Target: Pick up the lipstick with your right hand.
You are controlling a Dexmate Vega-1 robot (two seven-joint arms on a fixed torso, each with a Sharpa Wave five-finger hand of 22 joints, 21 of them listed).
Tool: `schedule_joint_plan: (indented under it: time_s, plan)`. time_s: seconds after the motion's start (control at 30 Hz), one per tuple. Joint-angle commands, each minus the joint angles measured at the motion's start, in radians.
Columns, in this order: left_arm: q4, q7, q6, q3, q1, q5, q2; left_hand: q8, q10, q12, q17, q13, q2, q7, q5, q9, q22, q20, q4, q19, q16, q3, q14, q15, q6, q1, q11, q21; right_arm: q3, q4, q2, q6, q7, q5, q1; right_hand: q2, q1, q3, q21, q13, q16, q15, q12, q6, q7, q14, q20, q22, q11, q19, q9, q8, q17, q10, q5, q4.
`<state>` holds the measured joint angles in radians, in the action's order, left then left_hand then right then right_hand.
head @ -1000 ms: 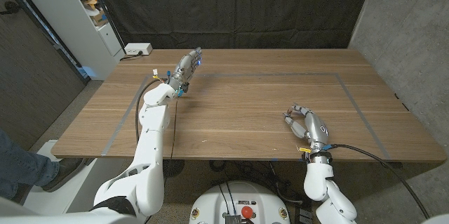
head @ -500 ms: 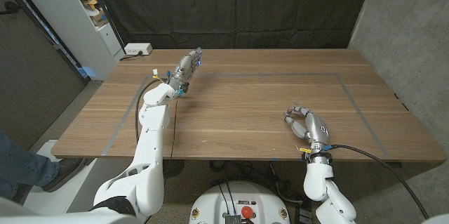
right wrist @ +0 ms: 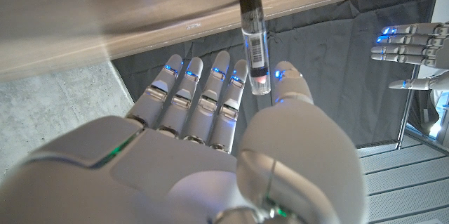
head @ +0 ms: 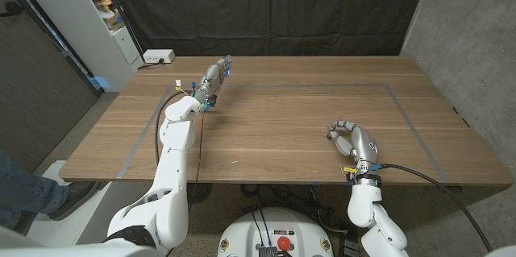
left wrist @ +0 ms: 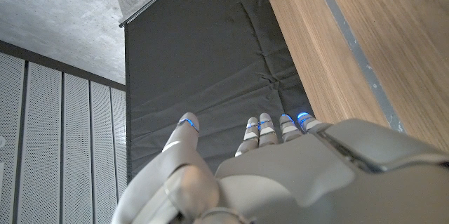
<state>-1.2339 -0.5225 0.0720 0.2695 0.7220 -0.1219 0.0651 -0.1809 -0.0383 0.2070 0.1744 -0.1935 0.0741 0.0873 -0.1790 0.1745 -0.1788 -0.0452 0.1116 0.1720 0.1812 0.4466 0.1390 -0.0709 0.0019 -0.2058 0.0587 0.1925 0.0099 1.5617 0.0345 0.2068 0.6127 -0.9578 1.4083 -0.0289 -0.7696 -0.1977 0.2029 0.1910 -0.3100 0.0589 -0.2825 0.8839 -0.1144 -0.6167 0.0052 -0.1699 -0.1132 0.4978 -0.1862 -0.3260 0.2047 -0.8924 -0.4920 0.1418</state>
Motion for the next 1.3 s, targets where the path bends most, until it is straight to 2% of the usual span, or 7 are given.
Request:
schedule_joint_plan:
  time_s: [0.03,0.1,0.13,0.53,1.3]
  plan:
    - [-0.023,0.007,-0.005,-0.002,0.015,-0.003,0.008,-0.004,-0.001,0.003,0.004,-0.001,0.008,0.004,0.002,0.003,-0.003,-0.004,0.004,0.036,0.004,-0.002,0.002,0.003,0.004,-0.001,-0.001,0.004,0.003,-0.021,0.005,-0.011,0.011,0.010,-0.009,0.010,-0.028,-0.013,0.001,0.001,-0.011,0.056,-0.006,0.034,-0.005,-0.018,-0.001,-0.004,-0.005,0.015,0.001,-0.013,0.005,-0.030,0.001,0.006]
    - [-0.022,0.005,-0.007,-0.002,0.015,-0.001,0.008,-0.004,-0.001,0.003,0.004,-0.001,0.008,0.003,0.002,0.003,-0.003,-0.004,0.004,0.037,0.004,-0.002,0.002,0.003,0.004,-0.001,0.000,0.004,0.003,-0.021,0.006,-0.011,0.014,0.008,-0.008,0.016,-0.044,-0.018,0.001,0.001,-0.012,0.060,-0.009,0.047,-0.007,-0.026,-0.003,-0.004,-0.006,0.017,0.002,-0.014,0.005,-0.048,0.003,0.010]
    - [-0.024,0.006,-0.009,-0.003,0.016,-0.003,0.008,-0.004,-0.001,0.003,0.004,-0.001,0.008,0.003,0.002,0.003,-0.003,-0.003,0.004,0.037,0.004,-0.002,0.002,0.003,0.004,-0.001,0.000,0.004,0.003,-0.020,0.004,-0.014,0.014,0.009,-0.008,0.020,-0.054,-0.020,0.001,0.001,-0.014,0.062,-0.009,0.053,-0.006,-0.032,-0.005,-0.004,-0.018,0.017,0.002,-0.014,0.006,-0.055,0.005,0.012]
    - [-0.024,0.005,-0.006,-0.002,0.018,0.001,0.009,-0.004,-0.002,0.003,0.004,-0.001,0.008,0.003,0.002,0.003,-0.003,-0.004,0.004,0.041,0.003,-0.003,0.004,0.003,0.003,-0.001,-0.002,0.003,0.004,-0.014,0.009,-0.011,0.015,0.013,0.000,0.026,-0.070,-0.018,-0.002,0.001,-0.016,0.071,-0.009,0.094,-0.009,-0.047,-0.007,-0.004,-0.015,0.016,0.002,-0.019,0.010,-0.085,0.016,0.008]
    - [0.036,-0.004,0.021,0.001,-0.010,0.009,0.008,-0.004,-0.002,0.003,0.004,-0.001,0.009,0.004,0.002,0.003,-0.003,-0.004,0.004,0.043,0.003,-0.004,0.005,0.003,0.004,-0.001,0.000,0.004,0.014,0.087,0.005,-0.034,-0.019,-0.015,0.030,0.029,-0.073,-0.013,-0.004,0.002,-0.009,0.067,0.003,0.089,-0.010,-0.046,-0.010,-0.004,-0.018,0.013,0.002,-0.005,0.013,-0.084,0.028,-0.001]
